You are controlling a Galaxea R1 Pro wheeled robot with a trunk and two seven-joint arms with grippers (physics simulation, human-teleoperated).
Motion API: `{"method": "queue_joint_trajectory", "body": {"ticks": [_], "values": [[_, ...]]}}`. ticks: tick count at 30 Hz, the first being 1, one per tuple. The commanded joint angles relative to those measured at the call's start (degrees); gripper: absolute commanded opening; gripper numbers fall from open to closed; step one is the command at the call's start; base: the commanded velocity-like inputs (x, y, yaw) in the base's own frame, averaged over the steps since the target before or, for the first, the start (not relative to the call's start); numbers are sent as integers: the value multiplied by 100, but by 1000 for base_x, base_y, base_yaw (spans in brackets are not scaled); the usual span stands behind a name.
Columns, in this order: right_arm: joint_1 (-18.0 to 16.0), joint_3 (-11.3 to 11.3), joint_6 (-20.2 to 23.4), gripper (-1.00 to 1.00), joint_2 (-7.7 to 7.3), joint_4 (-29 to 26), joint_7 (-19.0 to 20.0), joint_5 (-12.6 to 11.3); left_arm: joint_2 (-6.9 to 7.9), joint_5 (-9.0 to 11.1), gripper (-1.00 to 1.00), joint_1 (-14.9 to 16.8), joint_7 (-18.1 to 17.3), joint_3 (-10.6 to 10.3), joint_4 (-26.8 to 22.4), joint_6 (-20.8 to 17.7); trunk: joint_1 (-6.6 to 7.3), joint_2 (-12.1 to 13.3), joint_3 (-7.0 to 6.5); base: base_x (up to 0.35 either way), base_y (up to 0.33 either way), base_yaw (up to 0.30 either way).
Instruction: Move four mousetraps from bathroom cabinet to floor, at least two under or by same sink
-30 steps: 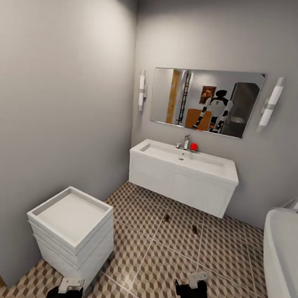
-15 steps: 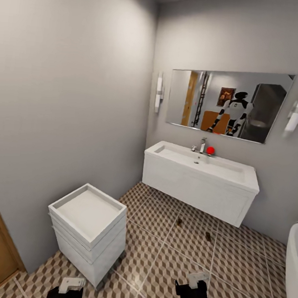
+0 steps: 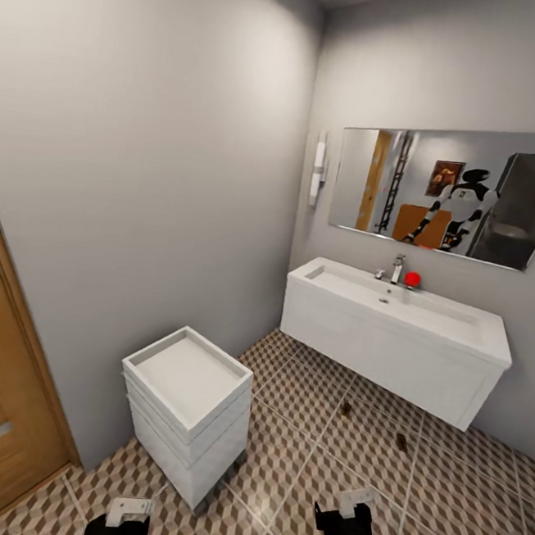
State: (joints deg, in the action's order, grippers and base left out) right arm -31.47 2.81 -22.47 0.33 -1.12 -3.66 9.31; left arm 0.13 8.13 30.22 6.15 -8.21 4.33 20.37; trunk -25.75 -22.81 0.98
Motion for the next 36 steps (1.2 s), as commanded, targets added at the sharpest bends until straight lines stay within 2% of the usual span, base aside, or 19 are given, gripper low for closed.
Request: {"method": "queue_joint_trajectory", "body": {"ticks": [1, 11, 17, 36], "values": [[-5, 27, -12, 100, -3, 6, -38, 36, -3, 55, 100, 11, 1, -49, 24, 37, -3, -11, 10, 0, 0, 254], [-5, 11, -15, 100, -79, -1, -43, -47, 4, 54, 100, 8, 14, -48, 24, 37, -3, -11, 10, 0, 0, 253], [-4, 9, -20, 100, -258, -3, -39, -336, 22, 56, 100, 2, 26, -41, 24, 45, -3, -11, 10, 0, 0, 229], [-3, 26, -20, 100, -235, 6, -38, -397, 15, 55, 100, 2, 27, -49, 24, 41, -3, -11, 10, 0, 0, 199]]}}
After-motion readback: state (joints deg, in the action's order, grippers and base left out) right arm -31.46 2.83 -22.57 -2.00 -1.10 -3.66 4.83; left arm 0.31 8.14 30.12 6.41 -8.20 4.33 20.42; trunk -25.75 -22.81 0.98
